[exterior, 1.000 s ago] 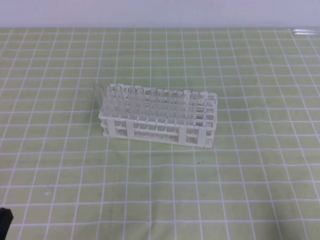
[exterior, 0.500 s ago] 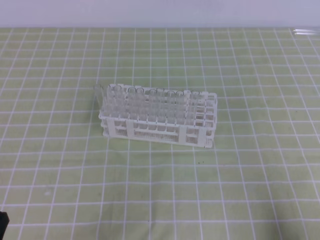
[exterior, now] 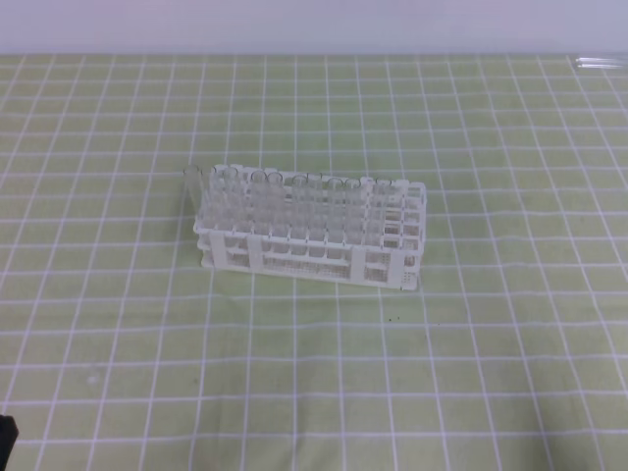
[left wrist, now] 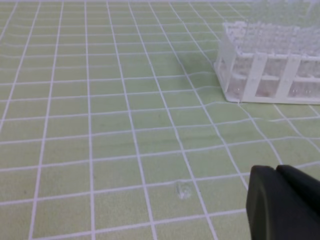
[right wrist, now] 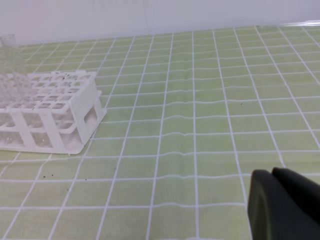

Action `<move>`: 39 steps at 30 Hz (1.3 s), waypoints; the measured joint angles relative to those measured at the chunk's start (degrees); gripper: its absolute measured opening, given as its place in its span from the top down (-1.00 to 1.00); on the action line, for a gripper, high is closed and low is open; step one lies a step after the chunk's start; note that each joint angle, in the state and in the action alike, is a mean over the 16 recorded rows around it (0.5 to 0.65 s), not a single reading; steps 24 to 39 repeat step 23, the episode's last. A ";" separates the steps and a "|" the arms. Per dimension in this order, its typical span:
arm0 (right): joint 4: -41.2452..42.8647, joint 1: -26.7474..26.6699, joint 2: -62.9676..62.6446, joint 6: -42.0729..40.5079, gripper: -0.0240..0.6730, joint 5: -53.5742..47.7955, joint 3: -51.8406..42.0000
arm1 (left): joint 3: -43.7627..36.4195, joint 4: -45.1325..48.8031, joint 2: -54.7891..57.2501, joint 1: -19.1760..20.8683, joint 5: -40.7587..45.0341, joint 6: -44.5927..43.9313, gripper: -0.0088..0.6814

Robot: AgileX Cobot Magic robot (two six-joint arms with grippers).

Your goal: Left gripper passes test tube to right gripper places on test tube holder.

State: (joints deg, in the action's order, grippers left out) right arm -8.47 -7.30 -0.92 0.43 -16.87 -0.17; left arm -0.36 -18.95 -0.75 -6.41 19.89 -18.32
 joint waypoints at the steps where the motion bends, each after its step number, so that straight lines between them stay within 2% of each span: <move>1: 0.00 0.00 0.00 0.00 0.98 0.00 0.00 | 0.00 0.00 0.00 0.00 0.00 0.00 0.98; 39: 0.00 0.00 0.02 0.00 0.98 0.00 0.00 | 0.10 0.01 0.17 0.00 0.06 -0.03 0.98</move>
